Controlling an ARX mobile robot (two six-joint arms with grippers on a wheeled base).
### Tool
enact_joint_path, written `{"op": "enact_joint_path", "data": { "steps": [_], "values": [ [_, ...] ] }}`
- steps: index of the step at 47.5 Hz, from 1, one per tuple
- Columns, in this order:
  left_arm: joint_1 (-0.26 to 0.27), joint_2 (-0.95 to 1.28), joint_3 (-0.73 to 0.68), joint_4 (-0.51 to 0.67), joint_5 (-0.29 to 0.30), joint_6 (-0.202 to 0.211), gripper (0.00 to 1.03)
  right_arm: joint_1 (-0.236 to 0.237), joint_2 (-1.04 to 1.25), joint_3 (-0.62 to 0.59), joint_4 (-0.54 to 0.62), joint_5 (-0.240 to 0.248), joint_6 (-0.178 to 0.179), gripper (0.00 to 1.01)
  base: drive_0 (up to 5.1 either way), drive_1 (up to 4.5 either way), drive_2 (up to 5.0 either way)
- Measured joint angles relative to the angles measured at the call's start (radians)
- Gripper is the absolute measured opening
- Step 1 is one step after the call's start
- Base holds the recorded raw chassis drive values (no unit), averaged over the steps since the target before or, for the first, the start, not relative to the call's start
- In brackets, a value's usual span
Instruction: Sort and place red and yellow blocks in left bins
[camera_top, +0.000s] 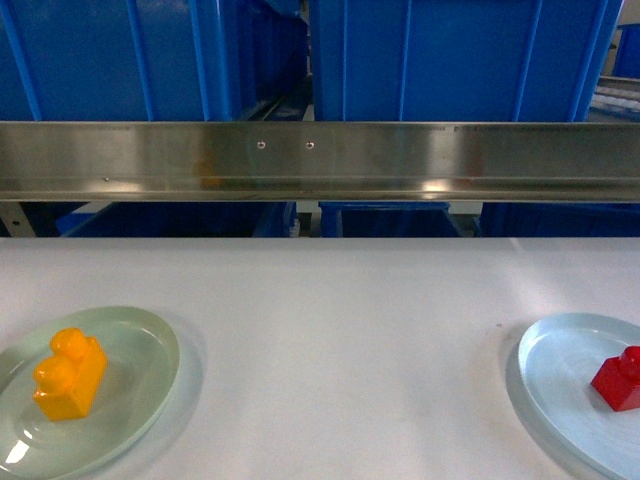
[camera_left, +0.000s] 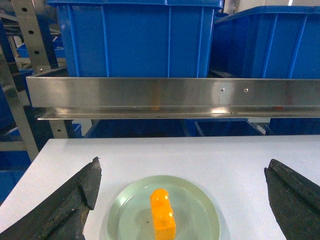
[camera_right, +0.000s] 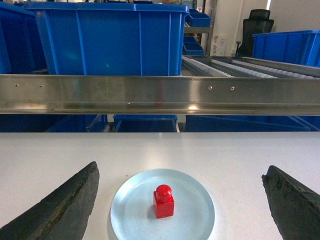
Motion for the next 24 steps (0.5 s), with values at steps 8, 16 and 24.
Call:
{"op": "enact_joint_path", "data": {
  "steps": [8,16,24],
  "values": [
    [0.000,0.000,0.000,0.000,0.000,0.000,0.98,0.000,0.000,0.000,0.000,0.000,0.000,0.98,0.0,0.00,0.0],
    [0.000,0.000,0.000,0.000,0.000,0.000,0.98,0.000,0.000,0.000,0.000,0.000,0.000,0.98,0.0,0.00,0.0],
    [0.000,0.000,0.000,0.000,0.000,0.000,0.98,0.000,0.000,0.000,0.000,0.000,0.000,0.98,0.0,0.00,0.0]
  ]
}}
